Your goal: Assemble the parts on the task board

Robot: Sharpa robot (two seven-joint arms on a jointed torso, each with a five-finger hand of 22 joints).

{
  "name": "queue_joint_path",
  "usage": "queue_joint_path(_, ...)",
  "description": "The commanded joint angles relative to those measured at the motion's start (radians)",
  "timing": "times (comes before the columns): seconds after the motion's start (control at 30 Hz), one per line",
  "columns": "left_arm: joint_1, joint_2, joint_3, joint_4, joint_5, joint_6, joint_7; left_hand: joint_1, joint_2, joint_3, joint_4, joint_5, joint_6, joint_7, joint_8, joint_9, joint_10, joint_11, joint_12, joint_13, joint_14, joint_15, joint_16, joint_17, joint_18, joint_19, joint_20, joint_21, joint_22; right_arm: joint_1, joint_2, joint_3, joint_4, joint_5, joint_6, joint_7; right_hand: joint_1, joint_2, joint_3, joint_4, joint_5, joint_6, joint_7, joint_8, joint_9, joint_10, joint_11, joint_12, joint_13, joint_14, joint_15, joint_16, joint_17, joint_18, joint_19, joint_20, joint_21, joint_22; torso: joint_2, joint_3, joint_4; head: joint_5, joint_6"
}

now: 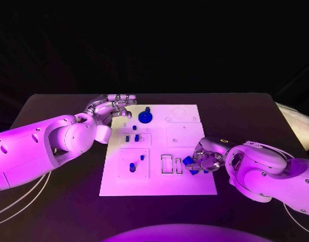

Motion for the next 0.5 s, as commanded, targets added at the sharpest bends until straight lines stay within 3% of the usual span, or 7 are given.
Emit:
queue_joint_path(0.03,0.0,0.001,0.001,0.002,-0.003,0.016,0.003,0.0,0.007,-0.006,0.001,0.004,-0.005,-0.002,0.004,-0.002,-0.007,-0.003,0.004,-0.001,-0.008,-0.001,-0.005,-0.001,0.013,0.002,-0.003,-0.003,-0.001,-0.008,0.005,-0.006,-0.008,-0.013,0.02,-0.015,0.035,0.026,0.007,-0.012,0.009,0.015,-0.003,0.011,0.006,0.006,-0.005,0.015,0.02,0.05,-0.01,0.007,0.0,-0.014,0.002,-0.002,0.004,0.002,0.0,-0.0004,0.0006,-0.002,0.0)
queue_joint_path(0.07,0.0,0.001,0.001,0.002,-0.003,0.016,0.003,0.0,0.007,-0.006,0.001,0.004,-0.005,-0.002,0.004,-0.002,-0.007,-0.003,0.004,-0.001,-0.008,-0.001,-0.005,-0.001,0.013,0.002,-0.003,-0.003,-0.001,-0.008,0.006,-0.006,-0.008,-0.013,-0.001,-0.015,0.057,0.046,0.018,-0.02,0.009,0.025,-0.007,0.017,0.011,0.016,-0.008,0.03,0.037,0.051,-0.012,0.009,0.003,-0.015,0.003,-0.004,0.006,0.005,0.0,-0.0002,0.0009,-0.001,-0.001)
queue_joint_path(0.13,0.0,0.001,0.001,0.002,-0.003,0.016,0.003,0.0,0.007,-0.006,0.001,0.004,-0.005,-0.002,0.004,-0.002,-0.007,-0.003,0.004,-0.001,-0.008,-0.001,-0.005,-0.001,0.013,0.002,-0.003,-0.003,-0.001,-0.009,0.006,-0.006,-0.005,-0.006,-0.039,-0.009,0.07,0.06,0.023,-0.023,0.01,0.038,-0.011,0.025,0.017,0.029,-0.012,0.047,0.058,0.052,-0.015,0.013,0.011,-0.015,0.005,-0.007,0.008,0.009,0.0,0.0002,0.0013,-0.001,-0.001)
queue_joint_path(0.33,-0.001,0.0,0.001,0.002,-0.003,0.017,0.002,0.0,0.007,-0.006,0.001,0.004,-0.005,-0.002,0.004,-0.002,-0.007,-0.003,0.004,-0.001,-0.008,-0.001,-0.005,-0.001,0.013,0.002,-0.003,-0.003,-0.001,-0.009,-0.004,-0.005,0.014,0.047,-0.199,0.052,0.071,0.077,0.017,-0.011,0.063,0.057,-0.022,0.035,0.034,0.072,-0.021,0.112,0.133,0.059,-0.023,0.041,0.064,-0.02,0.012,-0.015,0.019,0.032,0.0,0.0002,0.0007,0.002,-0.001)
queue_joint_path(0.43,-0.001,0.0,0.001,0.001,-0.003,0.018,0.001,0.0,0.007,-0.008,0.0,0.004,-0.005,-0.001,0.004,-0.002,-0.008,-0.003,0.006,-0.001,-0.009,-0.001,-0.005,-0.002,0.013,0.002,-0.003,-0.004,-0.001,-0.007,-0.008,-0.004,0.026,0.078,-0.24,0.075,0.055,0.078,0.004,0.001,0.078,0.062,-0.024,0.036,0.041,0.078,-0.023,0.118,0.144,0.06,-0.024,0.046,0.073,-0.021,0.014,-0.017,0.023,0.039,-0.001,-0.0002,0.001,0.001,0.0)
queue_joint_path(0.5,-0.001,0.0,0.001,0.001,-0.003,0.019,0.001,0.0,0.007,-0.008,0.0,0.004,-0.005,-0.001,0.004,-0.002,-0.008,-0.003,0.006,-0.001,-0.009,-0.001,-0.005,-0.002,0.013,0.002,-0.003,-0.004,-0.001,-0.006,-0.007,-0.003,0.032,0.102,-0.235,0.08,0.043,0.081,-0.004,0.005,0.091,0.063,-0.024,0.036,0.045,0.08,-0.024,0.118,0.148,0.06,-0.025,0.048,0.077,-0.021,0.016,-0.018,0.025,0.042,-0.001,-0.0013,0.0016,0.0,0.0)
